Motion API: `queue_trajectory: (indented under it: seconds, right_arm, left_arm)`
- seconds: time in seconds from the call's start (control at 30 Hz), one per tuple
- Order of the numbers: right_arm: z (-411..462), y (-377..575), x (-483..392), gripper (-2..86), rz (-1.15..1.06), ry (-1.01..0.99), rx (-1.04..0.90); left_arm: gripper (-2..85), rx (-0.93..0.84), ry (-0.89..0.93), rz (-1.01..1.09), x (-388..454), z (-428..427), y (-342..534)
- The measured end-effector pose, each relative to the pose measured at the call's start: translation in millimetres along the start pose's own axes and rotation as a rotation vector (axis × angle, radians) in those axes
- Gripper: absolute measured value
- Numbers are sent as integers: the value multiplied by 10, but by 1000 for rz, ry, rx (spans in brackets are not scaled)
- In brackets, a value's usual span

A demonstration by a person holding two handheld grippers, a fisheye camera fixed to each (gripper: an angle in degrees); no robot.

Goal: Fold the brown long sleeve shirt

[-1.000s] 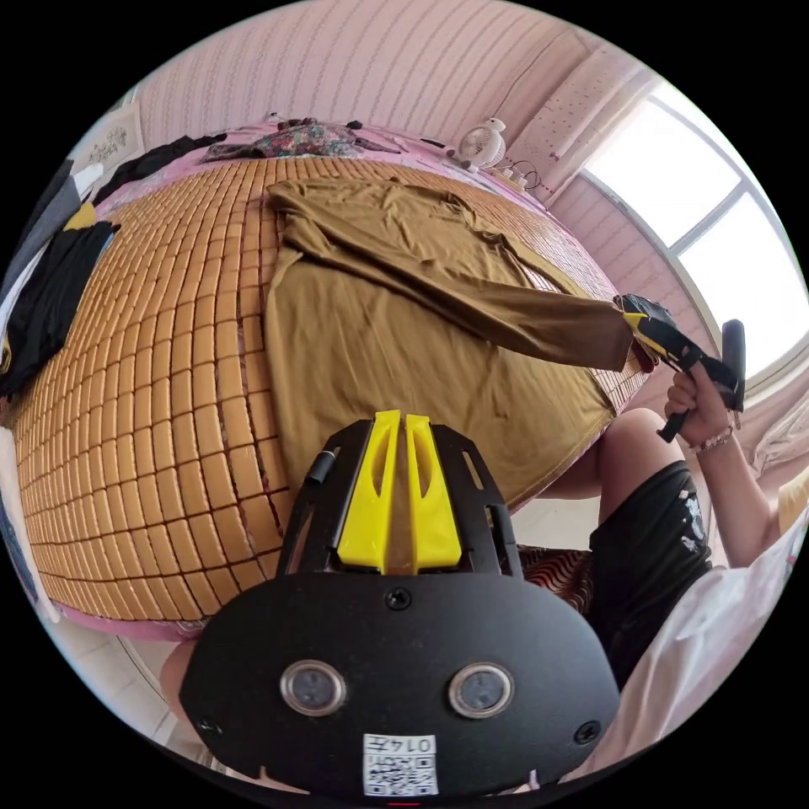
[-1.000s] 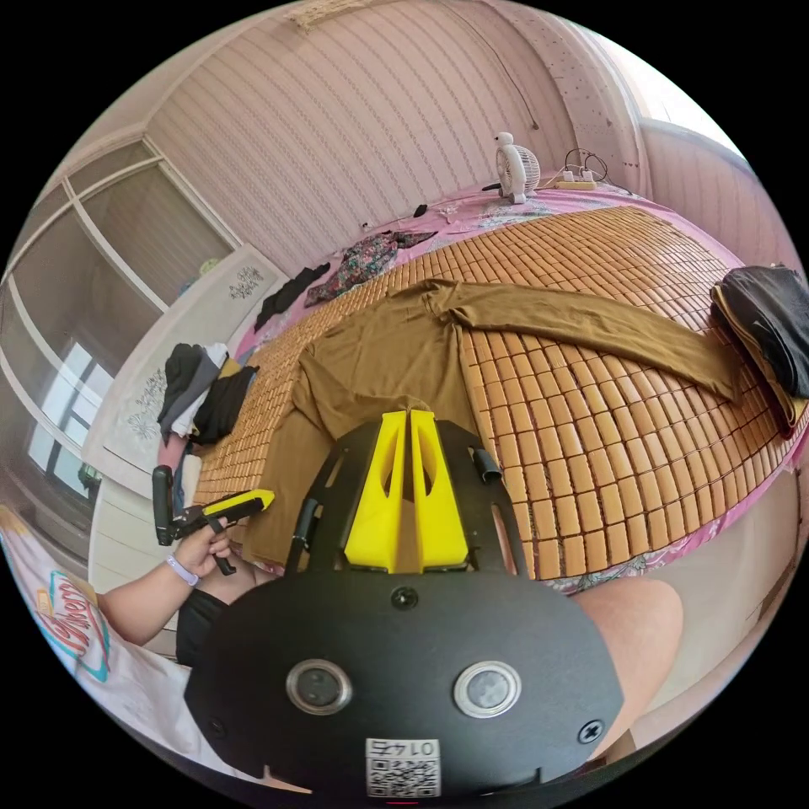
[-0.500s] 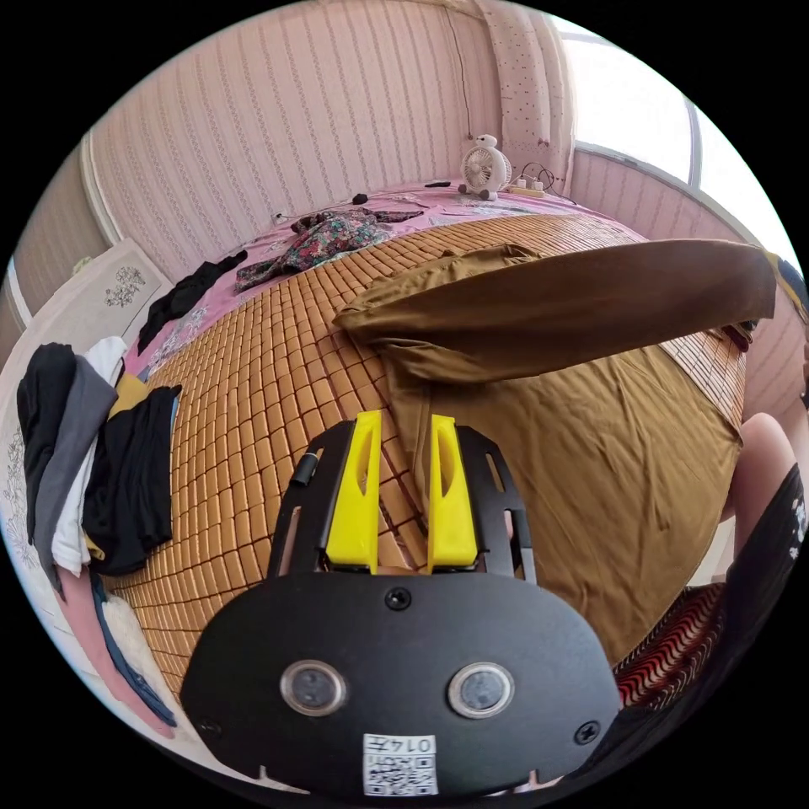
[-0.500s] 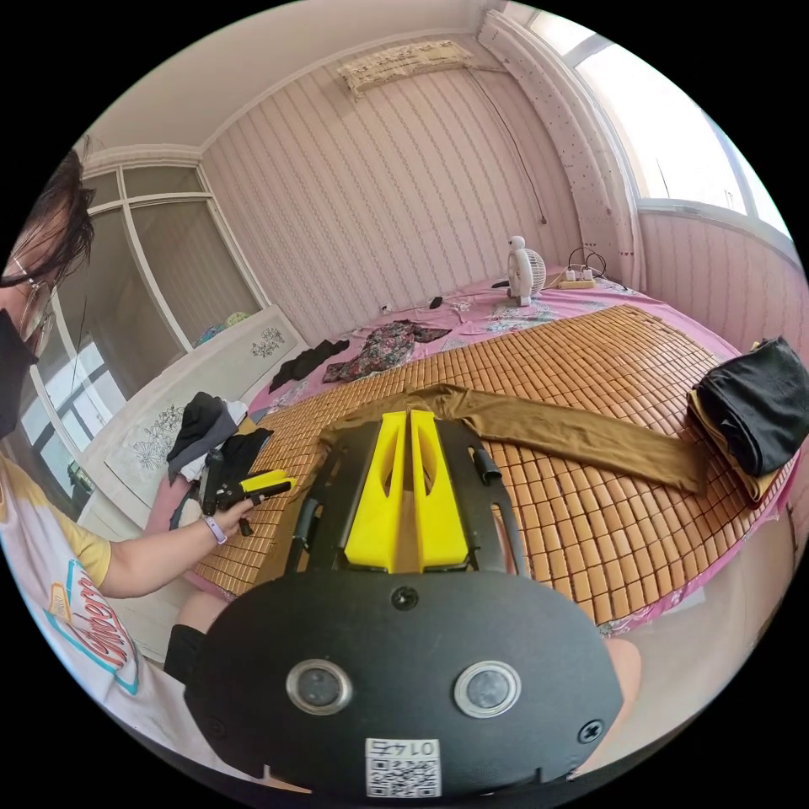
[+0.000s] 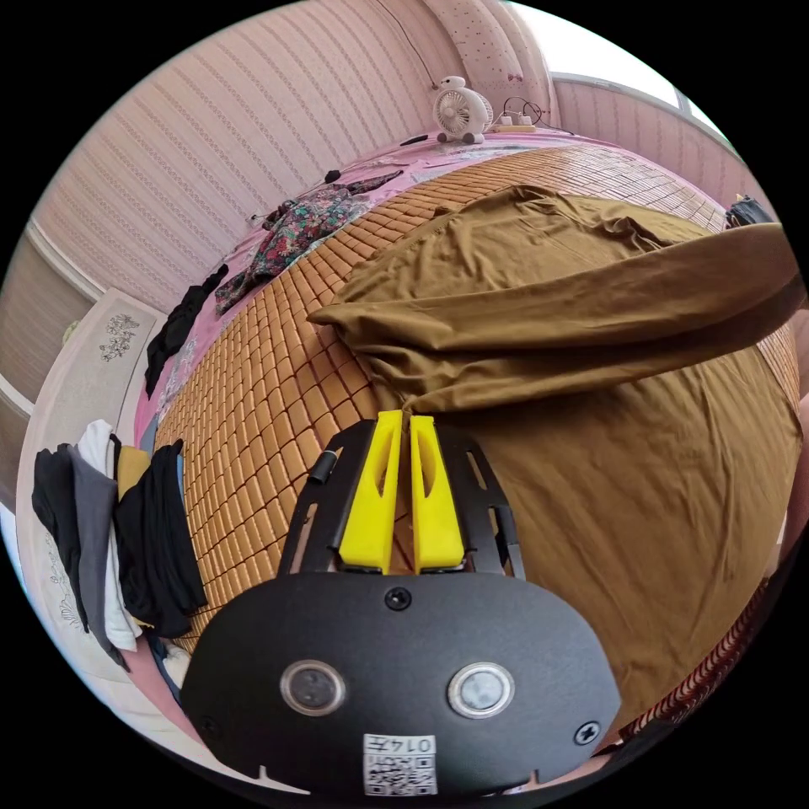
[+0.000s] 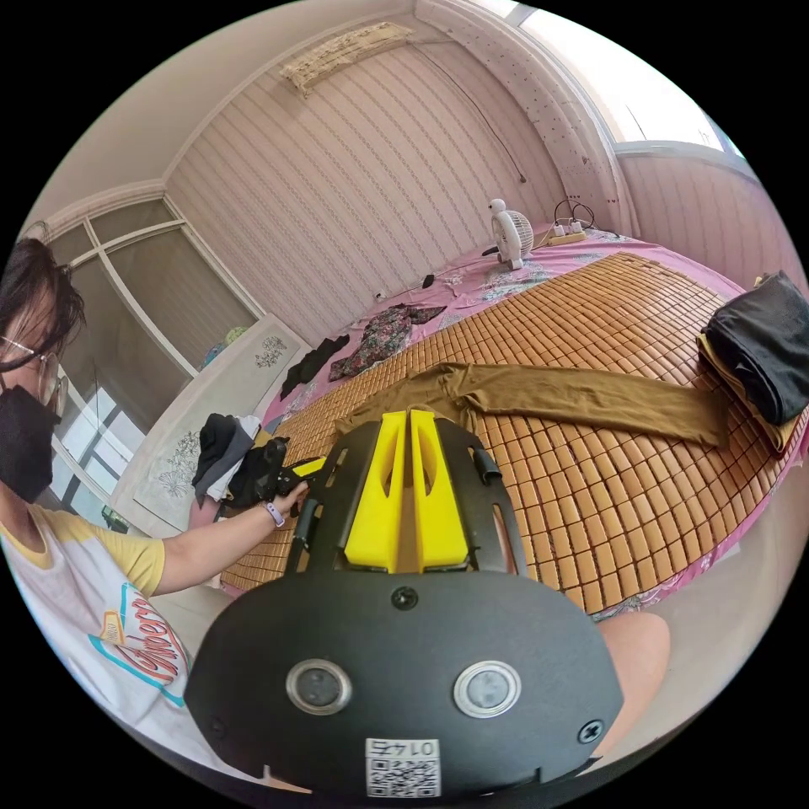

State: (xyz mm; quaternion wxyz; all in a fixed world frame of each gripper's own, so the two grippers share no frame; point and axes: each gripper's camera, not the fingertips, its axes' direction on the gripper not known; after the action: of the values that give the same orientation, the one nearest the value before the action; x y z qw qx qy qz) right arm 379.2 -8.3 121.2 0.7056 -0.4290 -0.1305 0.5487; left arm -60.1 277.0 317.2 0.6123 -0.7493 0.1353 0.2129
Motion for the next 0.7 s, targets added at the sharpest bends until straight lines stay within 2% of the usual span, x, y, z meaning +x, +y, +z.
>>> queue_trajectory:
  seconds: [0.13,0.23,0.4,0.5,0.7]
  right_arm:
    - [-95,0,41,7,63,-83,13]
    - [102,229,98,7,102,-35,-114]
    - [837,809,362,8,116,151,-436]
    - [967,846,395,9,113,170,-456]
    - [993,676,456,12,106,237,-424]
  left_arm:
    - [4,127,28,-144,-393,-240,216]
    - [4,73,149,-318,-794,-206,390]
    - [11,-32,218,-430,-1038,51,569]
    - [24,-38,235,-491,-1131,120,679]
    - [43,74,226,-521,-1294,-162,861]
